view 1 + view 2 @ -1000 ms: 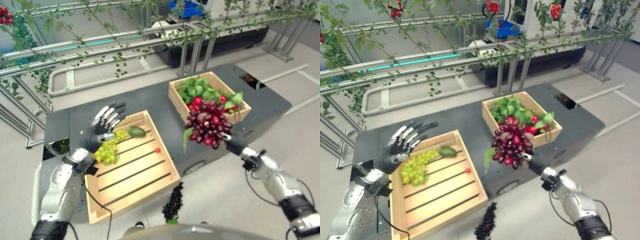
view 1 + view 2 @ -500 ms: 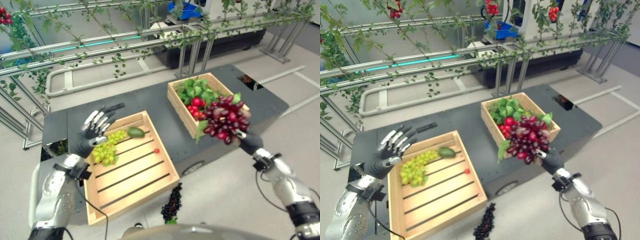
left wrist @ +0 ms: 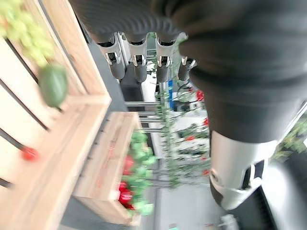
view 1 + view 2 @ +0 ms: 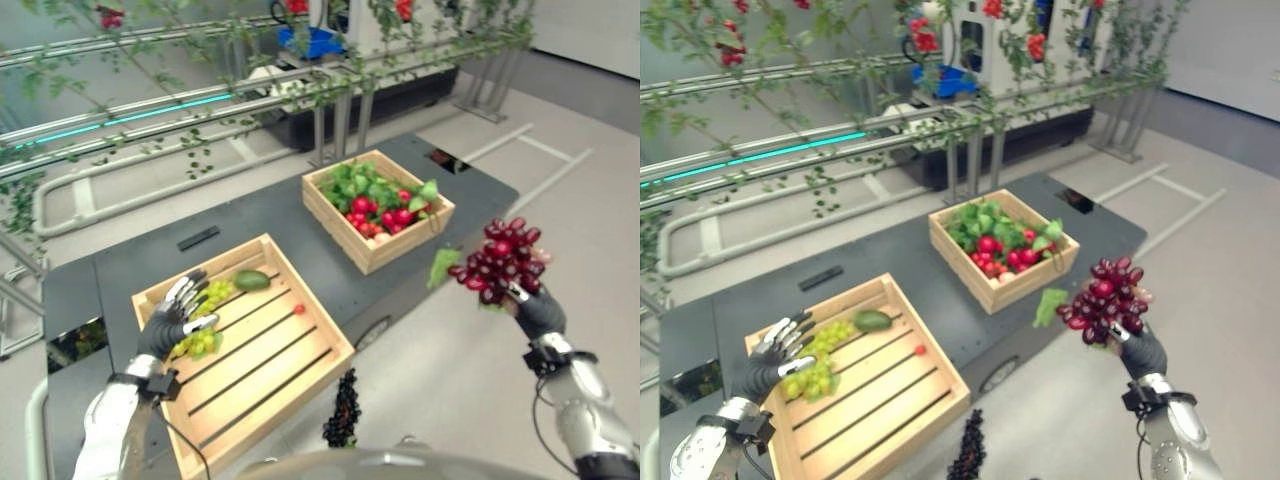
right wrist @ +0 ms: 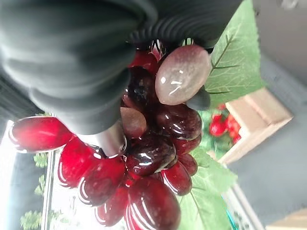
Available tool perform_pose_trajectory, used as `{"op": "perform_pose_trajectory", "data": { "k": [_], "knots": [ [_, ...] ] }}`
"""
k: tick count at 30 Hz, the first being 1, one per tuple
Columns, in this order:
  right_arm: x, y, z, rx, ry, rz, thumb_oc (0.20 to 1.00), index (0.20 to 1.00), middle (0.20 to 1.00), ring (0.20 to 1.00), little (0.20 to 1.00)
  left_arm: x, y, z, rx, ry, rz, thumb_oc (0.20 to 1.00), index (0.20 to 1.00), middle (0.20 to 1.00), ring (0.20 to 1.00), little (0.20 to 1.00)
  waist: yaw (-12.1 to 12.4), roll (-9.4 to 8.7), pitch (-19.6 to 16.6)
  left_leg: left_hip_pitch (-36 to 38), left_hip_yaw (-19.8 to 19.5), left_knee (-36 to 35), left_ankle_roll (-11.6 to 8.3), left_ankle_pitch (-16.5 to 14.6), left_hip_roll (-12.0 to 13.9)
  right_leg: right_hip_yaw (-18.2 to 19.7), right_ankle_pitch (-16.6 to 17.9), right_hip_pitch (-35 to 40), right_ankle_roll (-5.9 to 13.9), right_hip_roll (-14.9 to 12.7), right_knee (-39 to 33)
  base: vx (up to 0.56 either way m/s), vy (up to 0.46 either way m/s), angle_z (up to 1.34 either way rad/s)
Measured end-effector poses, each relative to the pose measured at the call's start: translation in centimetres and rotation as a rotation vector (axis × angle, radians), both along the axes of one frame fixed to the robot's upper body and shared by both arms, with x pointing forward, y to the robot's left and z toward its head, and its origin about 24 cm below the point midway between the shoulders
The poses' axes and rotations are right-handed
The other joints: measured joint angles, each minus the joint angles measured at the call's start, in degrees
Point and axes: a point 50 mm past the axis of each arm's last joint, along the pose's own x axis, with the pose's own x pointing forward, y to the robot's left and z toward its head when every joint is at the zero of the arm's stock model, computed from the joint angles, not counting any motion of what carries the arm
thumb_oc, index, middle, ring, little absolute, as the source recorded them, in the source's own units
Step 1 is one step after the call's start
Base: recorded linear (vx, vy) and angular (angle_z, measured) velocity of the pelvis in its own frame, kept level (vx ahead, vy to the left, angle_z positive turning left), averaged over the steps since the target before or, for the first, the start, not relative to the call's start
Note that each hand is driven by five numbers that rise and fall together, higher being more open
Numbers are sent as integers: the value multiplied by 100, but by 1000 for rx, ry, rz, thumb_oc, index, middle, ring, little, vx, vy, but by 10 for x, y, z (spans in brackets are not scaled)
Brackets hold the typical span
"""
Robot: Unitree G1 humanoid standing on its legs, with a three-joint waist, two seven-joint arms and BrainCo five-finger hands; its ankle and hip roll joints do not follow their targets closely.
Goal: Pick up the fruits from the basket on one side to the basket on the other side
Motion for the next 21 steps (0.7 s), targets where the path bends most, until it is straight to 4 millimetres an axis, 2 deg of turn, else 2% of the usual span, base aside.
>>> {"op": "perform_pose_trajectory", "data": {
  "k": [1,2,4,6,7,10,12,15,20,21],
  "knots": [
    [-2,-1,-1,-6,10,-10,200,200,200,200,200,-1,-1,-1,20,6,-3,1000,1000,1000,1000,1000,-7,52,6,11,83,-39,52,38,9,-360,-165,-42,110,-62,235,-118,86,-29],
    [-2,-1,-2,-16,15,-15,200,200,200,200,200,-3,0,-2,44,13,1,1000,1000,1000,1000,1000,18,105,19,19,149,-58,65,50,41,-766,-535,-32,127,-168,624,-88,72,-21],
    [0,-2,0,-38,14,-17,200,200,200,200,200,-8,1,-5,49,29,23,1000,1000,1000,1000,1000,32,145,34,69,360,-118,16,114,79,-1165,-982,-31,105,-226,1135,-55,45,-42],
    [0,0,2,-51,12,-14,200,200,200,200,200,-13,2,-8,50,46,41,1000,1000,1000,1000,1000,20,189,-22,126,419,-179,11,143,144,-1295,-1124,-35,140,-216,1342,-19,-11,-32],
    [1,0,3,-64,7,-9,200,200,200,200,200,-14,2,-9,52,47,43,1000,1000,1000,1000,1000,49,221,-5,185,457,-252,-45,199,144,-1292,-1151,-38,162,-212,1392,-45,-86,-28],
    [2,0,5,-81,5,-14,200,200,200,200,200,-17,1,-12,63,62,46,1000,1000,1000,1000,1000,56,304,-64,274,586,-342,-151,265,178,-1308,-1245,-41,8,-84,1242,-37,-128,-29],
    [2,-1,5,-104,11,-23,200,200,200,200,200,-14,-2,-12,58,41,59,1000,1000,1000,1000,1000,32,315,-77,253,583,-282,-195,223,211,-1265,-1277,-35,-180,142,957,-18,-174,-28],
    [2,-2,7,-131,8,-43,200,200,200,200,200,-11,-1,-16,56,37,102,1000,1000,1000,1000,1000,21,335,-96,255,587,-248,-218,192,270,-1180,-1303,-70,-212,215,837,-9,-174,-26],
    [1,-2,9,-164,-2,-58,200,200,200,200,200,-5,-1,-16,49,13,150,1000,1000,1000,1000,1000,-57,195,-157,239,771,-95,-300,157,379,-997,-1505,-255,-353,190,1128,6,-199,-23],
    [4,1,9,-167,-6,-54,200,200,200,200,200,-9,-2,-18,37,13,183,1000,1000,1000,1000,1000,-80,150,-199,285,1057,80,-462,108,494,-958,-1645,-309,-431,290,1242,58,-206,-56]
  ]
}}
